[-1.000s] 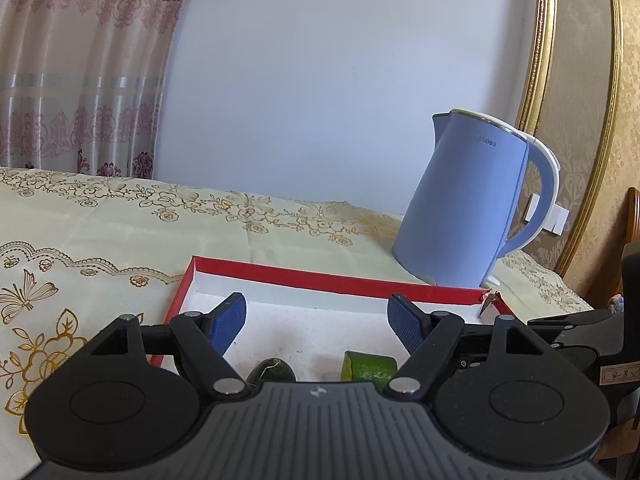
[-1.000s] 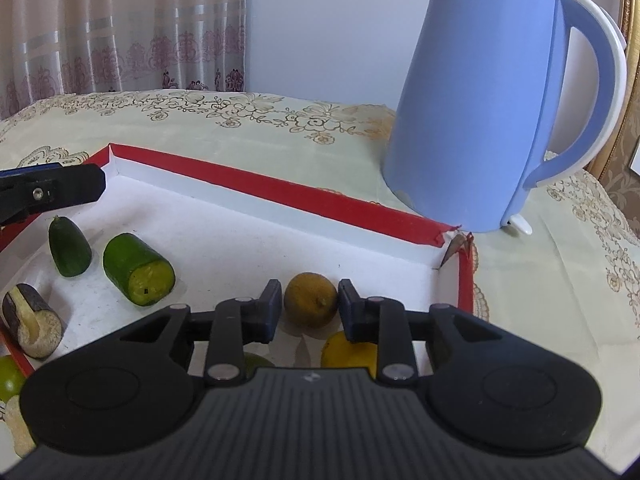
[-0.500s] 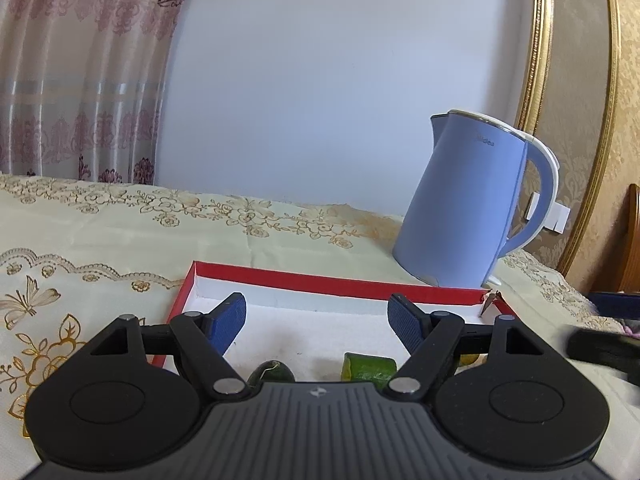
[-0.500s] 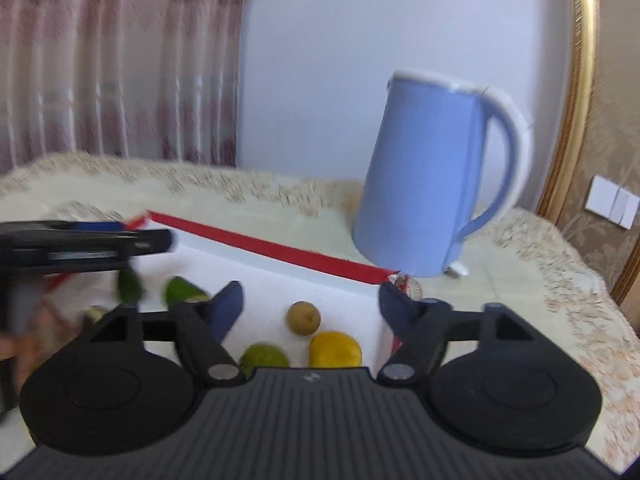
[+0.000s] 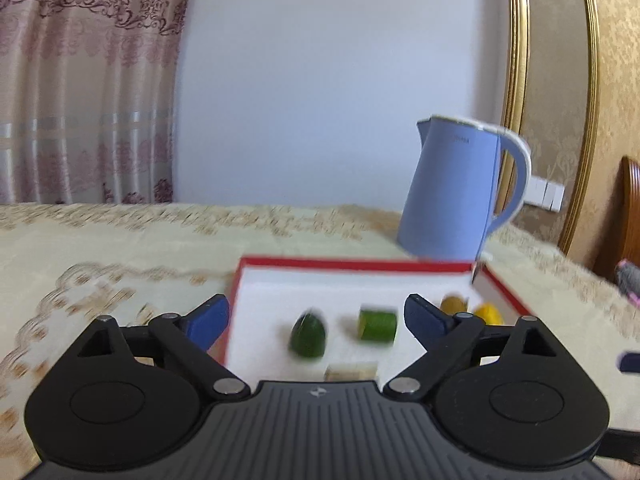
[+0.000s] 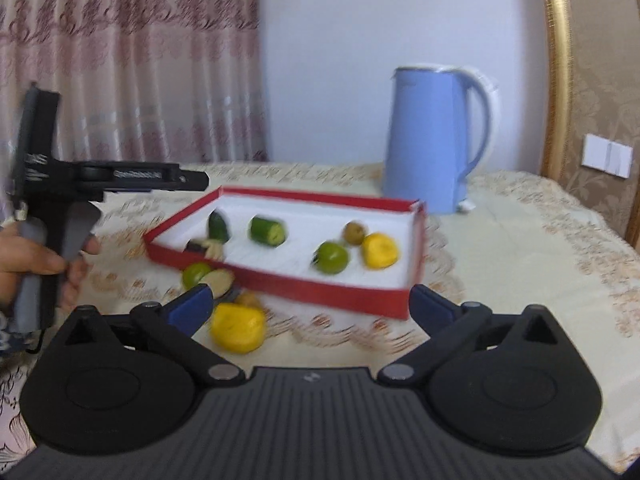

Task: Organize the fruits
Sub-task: 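Move the left tool toward the green tomato while the right tool grasps the yellow mango piece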

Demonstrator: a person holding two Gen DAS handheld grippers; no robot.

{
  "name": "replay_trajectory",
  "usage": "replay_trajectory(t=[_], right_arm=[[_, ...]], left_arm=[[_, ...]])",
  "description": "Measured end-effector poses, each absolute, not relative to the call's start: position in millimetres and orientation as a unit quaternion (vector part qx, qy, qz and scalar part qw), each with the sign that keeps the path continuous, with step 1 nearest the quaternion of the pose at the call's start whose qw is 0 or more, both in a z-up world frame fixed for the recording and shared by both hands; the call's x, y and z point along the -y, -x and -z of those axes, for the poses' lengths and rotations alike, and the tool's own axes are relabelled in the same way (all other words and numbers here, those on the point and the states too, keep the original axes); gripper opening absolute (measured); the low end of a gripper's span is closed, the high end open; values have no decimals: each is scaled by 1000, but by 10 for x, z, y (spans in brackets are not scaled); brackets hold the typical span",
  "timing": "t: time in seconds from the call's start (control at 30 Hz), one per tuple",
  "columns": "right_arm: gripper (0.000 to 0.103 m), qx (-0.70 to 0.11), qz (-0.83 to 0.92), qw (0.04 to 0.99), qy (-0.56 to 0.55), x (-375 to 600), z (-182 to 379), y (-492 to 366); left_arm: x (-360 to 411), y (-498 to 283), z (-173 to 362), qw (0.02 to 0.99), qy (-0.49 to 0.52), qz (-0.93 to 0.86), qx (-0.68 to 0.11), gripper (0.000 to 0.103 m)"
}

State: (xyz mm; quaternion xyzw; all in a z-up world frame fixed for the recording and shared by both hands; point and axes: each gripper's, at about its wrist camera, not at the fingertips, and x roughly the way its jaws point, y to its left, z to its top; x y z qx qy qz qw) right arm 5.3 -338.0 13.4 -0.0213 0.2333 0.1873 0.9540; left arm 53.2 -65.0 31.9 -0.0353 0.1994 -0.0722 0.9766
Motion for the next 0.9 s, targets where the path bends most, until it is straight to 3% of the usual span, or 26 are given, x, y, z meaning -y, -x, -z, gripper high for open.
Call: replay_trajectory(t=[0.27,0.4,0.67,0.9], right_arm=[[103,-283,-234,928,55,2880,78,-122],[93,-300,-234,924,44,2792,121,-187],[79,-337,-212,916,46,2644,239,-424],[72,-337,-210,916,60,2563,250,-500]], left_arm=[[525,-115,-201,985,23,29,-170,95],[507,-109,-173,987,27,23,-159,100],[417,-181,-97,979,56,37,-191,100],[406,-186,-98,978,64,44,-194,100]])
